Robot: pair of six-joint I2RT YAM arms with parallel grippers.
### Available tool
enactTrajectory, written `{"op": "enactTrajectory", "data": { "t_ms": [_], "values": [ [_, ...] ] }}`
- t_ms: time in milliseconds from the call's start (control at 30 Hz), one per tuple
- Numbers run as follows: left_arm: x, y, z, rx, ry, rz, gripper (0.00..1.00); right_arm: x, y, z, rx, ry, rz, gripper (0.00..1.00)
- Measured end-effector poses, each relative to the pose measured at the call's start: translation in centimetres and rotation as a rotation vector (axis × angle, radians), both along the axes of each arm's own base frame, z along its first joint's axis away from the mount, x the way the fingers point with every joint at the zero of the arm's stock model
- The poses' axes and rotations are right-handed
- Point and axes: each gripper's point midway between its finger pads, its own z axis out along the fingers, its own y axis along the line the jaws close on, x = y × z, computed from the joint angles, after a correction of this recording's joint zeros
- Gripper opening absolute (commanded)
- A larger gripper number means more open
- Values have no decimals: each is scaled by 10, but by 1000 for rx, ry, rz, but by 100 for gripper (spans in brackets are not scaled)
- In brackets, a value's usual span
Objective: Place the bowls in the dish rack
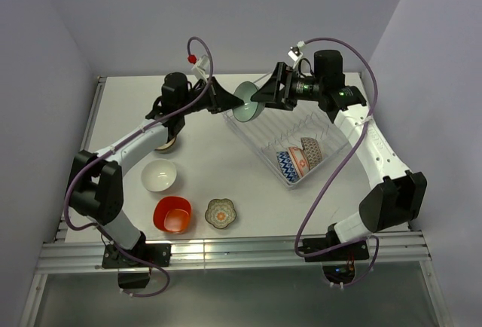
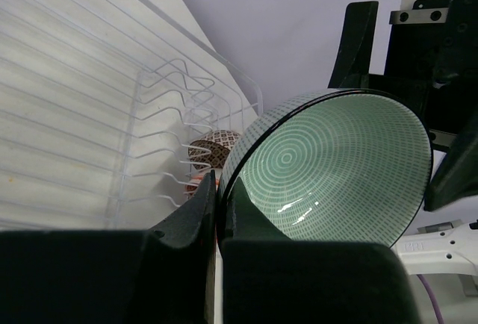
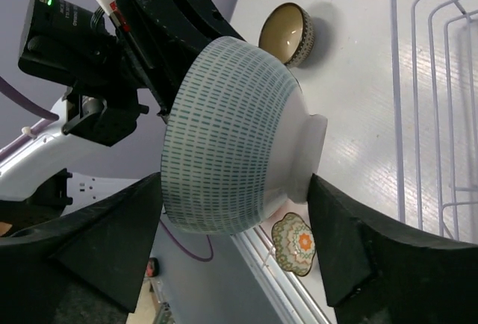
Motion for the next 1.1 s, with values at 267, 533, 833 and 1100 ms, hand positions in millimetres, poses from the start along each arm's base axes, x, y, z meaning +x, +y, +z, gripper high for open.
{"op": "enactTrajectory", "data": {
  "t_ms": [267,533,833,1100],
  "values": [
    [-1,1,4,-14,2,-5,0,1,1,2,18,0,3,72],
    [-3,-1,6,-23,-1,-21,0,-5,6,10,69,24,40,95],
    [-5,-1,8,-28,-4,-31,0,-8,7,12,80,29,58,82],
    [-6,0,11,-36,-9,-36,14,-8,6,12,78,23,61,10]
  ]
}}
